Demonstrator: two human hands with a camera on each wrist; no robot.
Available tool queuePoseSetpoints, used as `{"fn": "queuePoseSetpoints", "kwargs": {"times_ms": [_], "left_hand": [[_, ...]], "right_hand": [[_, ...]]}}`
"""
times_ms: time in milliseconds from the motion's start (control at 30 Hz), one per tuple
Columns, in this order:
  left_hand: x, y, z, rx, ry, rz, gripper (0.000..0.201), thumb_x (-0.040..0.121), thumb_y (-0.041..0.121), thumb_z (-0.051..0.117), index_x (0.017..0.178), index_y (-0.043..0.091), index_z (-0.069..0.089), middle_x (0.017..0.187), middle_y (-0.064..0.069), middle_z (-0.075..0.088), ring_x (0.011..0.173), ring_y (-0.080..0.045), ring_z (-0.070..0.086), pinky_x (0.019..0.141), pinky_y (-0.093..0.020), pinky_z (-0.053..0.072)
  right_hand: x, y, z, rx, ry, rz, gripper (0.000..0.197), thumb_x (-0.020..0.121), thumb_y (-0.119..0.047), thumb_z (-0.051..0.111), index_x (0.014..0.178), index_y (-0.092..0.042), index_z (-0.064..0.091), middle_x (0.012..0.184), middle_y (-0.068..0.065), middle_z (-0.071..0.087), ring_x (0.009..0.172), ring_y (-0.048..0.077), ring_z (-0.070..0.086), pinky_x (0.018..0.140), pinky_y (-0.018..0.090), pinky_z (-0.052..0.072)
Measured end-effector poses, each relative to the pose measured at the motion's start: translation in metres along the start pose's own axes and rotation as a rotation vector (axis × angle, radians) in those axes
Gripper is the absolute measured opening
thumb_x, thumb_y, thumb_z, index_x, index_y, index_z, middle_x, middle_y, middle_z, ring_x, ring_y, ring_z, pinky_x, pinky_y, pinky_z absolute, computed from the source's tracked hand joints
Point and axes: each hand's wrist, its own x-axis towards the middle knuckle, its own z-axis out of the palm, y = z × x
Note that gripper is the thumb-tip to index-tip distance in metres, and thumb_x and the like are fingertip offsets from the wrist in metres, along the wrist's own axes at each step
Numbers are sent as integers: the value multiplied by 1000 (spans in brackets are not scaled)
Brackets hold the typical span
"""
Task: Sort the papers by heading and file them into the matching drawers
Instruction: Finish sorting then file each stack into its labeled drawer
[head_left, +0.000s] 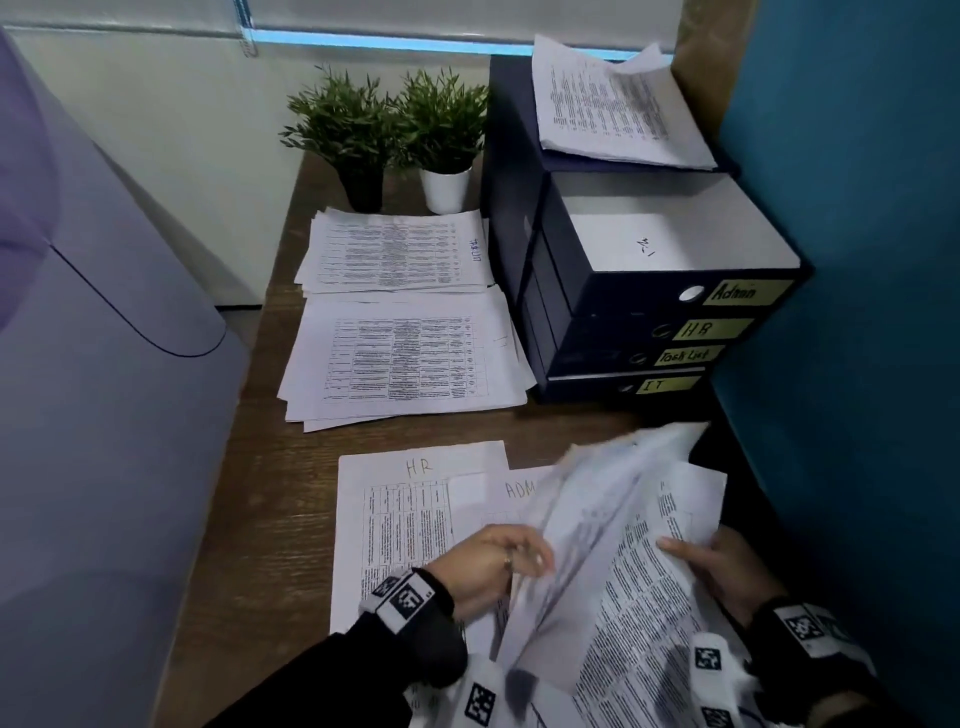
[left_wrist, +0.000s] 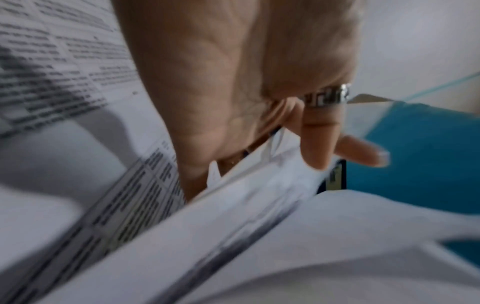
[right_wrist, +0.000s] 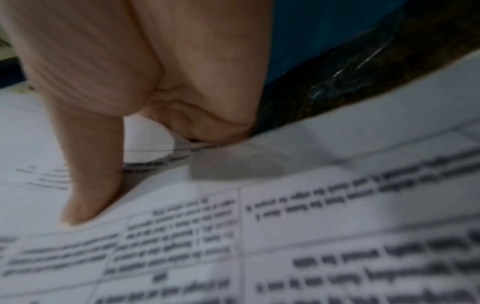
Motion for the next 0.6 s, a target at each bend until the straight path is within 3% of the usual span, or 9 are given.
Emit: {"fn": "queuePoseSetpoints", "kwargs": {"times_ms": [67, 133, 167, 233, 300, 333, 400, 500, 600], "left_hand": [[0, 1, -16, -88, 206, 58, 30, 73, -1, 54, 83, 22, 71, 96, -1, 60, 90, -18, 53, 79, -29, 43], [-4, -2, -47, 40, 663, 158, 42, 84, -3, 50, 94, 34, 65, 112, -6, 59, 89, -18, 56, 73, -30, 49], [-9, -2, -63, 171, 920, 166, 48, 84, -2, 53, 97, 44, 60, 119, -6, 57, 97, -19, 57, 78, -36, 50], [-25, -3, -91, 410, 1234, 32, 58, 79, 2, 63, 117, 44, 52, 137, -3, 41, 126, -28, 38, 103, -53, 32], [-36, -6, -108, 451, 1262, -116, 76, 76, 1, 67, 139, 27, 34, 149, -7, 24, 136, -32, 21, 109, -52, 20], [-38, -6, -113, 407, 1209, -136, 83, 75, -1, 68, 143, 20, 26, 149, -11, 25, 136, -33, 24, 109, -49, 24], [-39, -9, -120, 271, 1122, -94, 82, 76, -6, 67, 143, 10, 22, 134, -16, 47, 121, -32, 47, 99, -41, 39], [-39, -17, -122, 288, 921, -108, 48, 80, -3, 64, 125, 2, 49, 105, -14, 65, 92, -27, 62, 84, -37, 51], [-42, -19, -115, 431, 782, -45, 16, 86, 6, 60, 100, 10, 66, 100, -10, 71, 92, -26, 67, 86, -40, 53]], "right_hand": [[6, -4, 1, -54, 32, -57, 94, 28, -56, 88, 102, -2, 66, 100, 14, 73, 97, 29, 69, 92, 44, 50], [10, -12, 8, -78, 16, -89, 93, 33, -56, 87, 106, -4, 65, 101, 10, 73, 98, 25, 68, 91, 39, 52], [12, -15, 13, -69, -1, -70, 84, 41, -49, 88, 107, -3, 64, 98, 8, 74, 95, 22, 70, 85, 35, 56], [18, -22, 25, -43, -44, -46, 44, 67, -17, 80, 104, 0, 63, 83, -1, 76, 80, 12, 72, 67, 21, 58], [26, -25, 36, -104, -73, -18, 34, 73, -3, 72, 105, 3, 61, 76, -8, 75, 74, 5, 71, 62, 14, 55], [32, -21, 38, -160, -87, -12, 42, 70, -8, 76, 106, 4, 61, 75, -8, 75, 74, 2, 70, 63, 13, 54], [39, -16, 43, -247, -84, 33, 42, 71, -5, 76, 107, 9, 60, 83, 0, 75, 69, 1, 69, 62, 10, 53], [45, -10, 43, -335, -23, 76, 28, 80, 6, 63, 108, 10, 60, 102, 19, 69, 71, 7, 66, 60, 11, 53], [42, -10, 43, -381, 6, 64, 29, 79, -6, 68, 105, 6, 63, 89, 8, 71, 84, 19, 69, 75, 29, 57]]}}
